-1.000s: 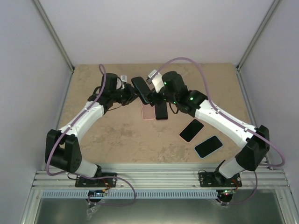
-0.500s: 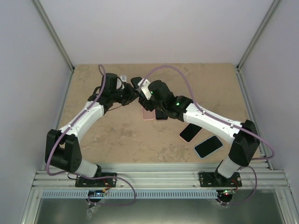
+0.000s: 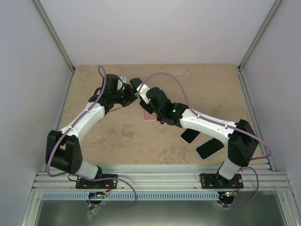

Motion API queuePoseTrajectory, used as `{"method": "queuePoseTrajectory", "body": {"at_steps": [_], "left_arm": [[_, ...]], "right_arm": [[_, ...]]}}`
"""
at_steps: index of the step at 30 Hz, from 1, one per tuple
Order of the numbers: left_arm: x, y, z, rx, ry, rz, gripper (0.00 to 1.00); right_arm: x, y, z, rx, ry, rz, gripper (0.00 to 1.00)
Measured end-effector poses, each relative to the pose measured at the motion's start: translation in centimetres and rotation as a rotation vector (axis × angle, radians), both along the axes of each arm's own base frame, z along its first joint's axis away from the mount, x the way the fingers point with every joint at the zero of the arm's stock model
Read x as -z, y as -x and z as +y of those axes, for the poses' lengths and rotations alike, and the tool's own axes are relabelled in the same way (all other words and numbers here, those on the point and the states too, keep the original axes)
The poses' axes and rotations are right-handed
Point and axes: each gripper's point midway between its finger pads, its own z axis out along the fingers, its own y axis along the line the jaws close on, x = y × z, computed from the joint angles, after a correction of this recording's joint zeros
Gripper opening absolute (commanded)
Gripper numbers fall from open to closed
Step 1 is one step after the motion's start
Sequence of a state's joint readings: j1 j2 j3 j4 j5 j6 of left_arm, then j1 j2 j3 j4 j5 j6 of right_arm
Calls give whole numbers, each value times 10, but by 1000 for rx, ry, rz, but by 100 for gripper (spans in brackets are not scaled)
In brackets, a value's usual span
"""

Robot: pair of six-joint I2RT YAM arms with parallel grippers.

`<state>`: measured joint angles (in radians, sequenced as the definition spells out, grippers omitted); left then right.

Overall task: Take the phone out of the phone case
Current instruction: Remove the phone case from the phone.

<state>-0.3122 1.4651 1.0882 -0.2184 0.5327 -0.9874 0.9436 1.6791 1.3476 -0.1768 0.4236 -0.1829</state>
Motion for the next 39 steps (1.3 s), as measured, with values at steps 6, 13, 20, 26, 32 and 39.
{"method": "queuePoseTrajectory", "body": {"at_steps": [6,13,20,26,32,39], "left_arm": [[0,-1,1,-16,8,7,0],[12,-1,6,-38,-5,28,0],[9,-5,6,-49,5,14,0],[6,-5,4,-44,19,4,0],[5,-3,0,-28,28,5,0],[0,-3,-5,-11,35,-21,0]], "right_arm": [[4,-6,-1,24,16,-49,57],[19,-13,1,48,42,-73,43],[21,-12,7,34,43,-79,19],[20,-11,5,25,59,-82,1],[18,-9,-1,8,68,-66,1],[10,-11,-9,-22,42,-34,1]]}}
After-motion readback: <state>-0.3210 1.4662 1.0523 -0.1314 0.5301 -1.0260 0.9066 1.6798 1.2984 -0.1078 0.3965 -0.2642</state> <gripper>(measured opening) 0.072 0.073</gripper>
